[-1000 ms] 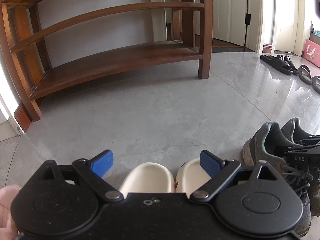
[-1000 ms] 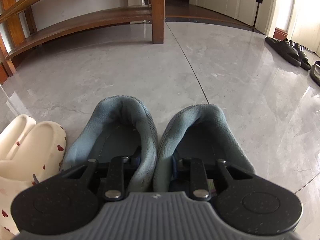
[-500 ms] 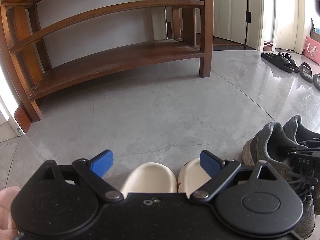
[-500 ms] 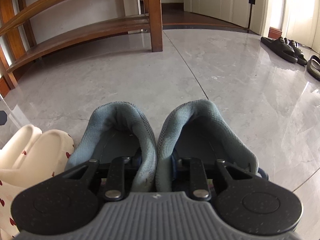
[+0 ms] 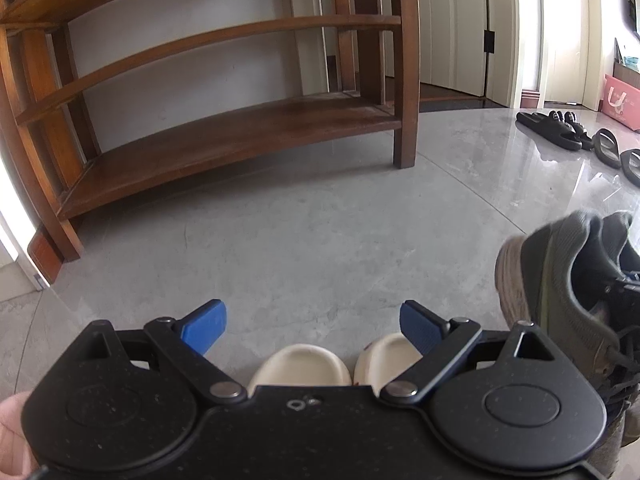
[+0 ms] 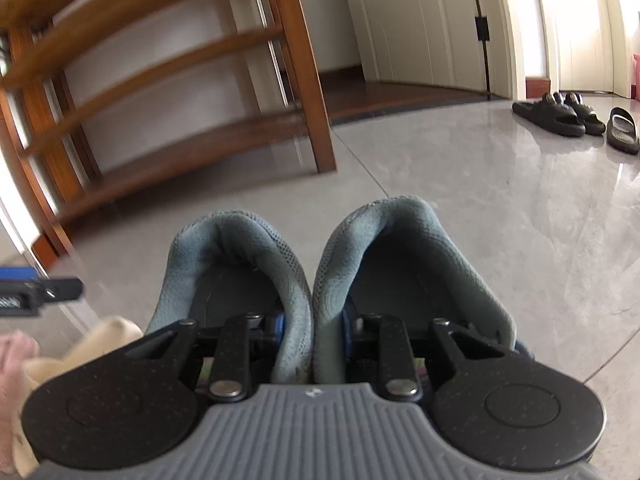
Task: Organize scattered shoes
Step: 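Lift the grey sneakers with the right tool and carry them to the wooden rack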
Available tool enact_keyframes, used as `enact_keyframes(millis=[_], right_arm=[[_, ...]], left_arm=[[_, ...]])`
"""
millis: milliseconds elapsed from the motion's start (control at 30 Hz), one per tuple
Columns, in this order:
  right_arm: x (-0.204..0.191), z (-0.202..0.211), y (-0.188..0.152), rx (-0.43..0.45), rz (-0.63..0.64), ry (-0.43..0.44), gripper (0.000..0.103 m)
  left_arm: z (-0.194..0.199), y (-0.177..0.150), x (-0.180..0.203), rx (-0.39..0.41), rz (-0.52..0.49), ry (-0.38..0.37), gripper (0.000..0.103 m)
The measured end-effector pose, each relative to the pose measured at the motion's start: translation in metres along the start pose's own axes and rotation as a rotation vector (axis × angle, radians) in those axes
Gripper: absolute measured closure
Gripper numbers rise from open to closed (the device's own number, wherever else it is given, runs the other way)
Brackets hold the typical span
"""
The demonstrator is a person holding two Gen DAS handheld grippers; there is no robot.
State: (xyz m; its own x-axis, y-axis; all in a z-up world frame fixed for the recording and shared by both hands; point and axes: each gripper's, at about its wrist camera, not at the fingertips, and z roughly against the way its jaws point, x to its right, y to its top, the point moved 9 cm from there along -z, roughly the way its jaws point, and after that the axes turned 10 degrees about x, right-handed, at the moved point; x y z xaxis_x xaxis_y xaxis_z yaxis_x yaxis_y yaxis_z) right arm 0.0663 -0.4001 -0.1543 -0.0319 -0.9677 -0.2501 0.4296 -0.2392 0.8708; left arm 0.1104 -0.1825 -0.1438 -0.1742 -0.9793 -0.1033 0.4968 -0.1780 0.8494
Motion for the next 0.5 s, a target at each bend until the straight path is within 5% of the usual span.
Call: enact_keyframes(millis=[500], right_arm=[[-0.058, 0.006, 0.085, 0.17, -0.053, 0.122, 0.075]], left_arm=[[0.019, 0.1, -0.048, 0.18, -0.128, 0.051, 0.008]])
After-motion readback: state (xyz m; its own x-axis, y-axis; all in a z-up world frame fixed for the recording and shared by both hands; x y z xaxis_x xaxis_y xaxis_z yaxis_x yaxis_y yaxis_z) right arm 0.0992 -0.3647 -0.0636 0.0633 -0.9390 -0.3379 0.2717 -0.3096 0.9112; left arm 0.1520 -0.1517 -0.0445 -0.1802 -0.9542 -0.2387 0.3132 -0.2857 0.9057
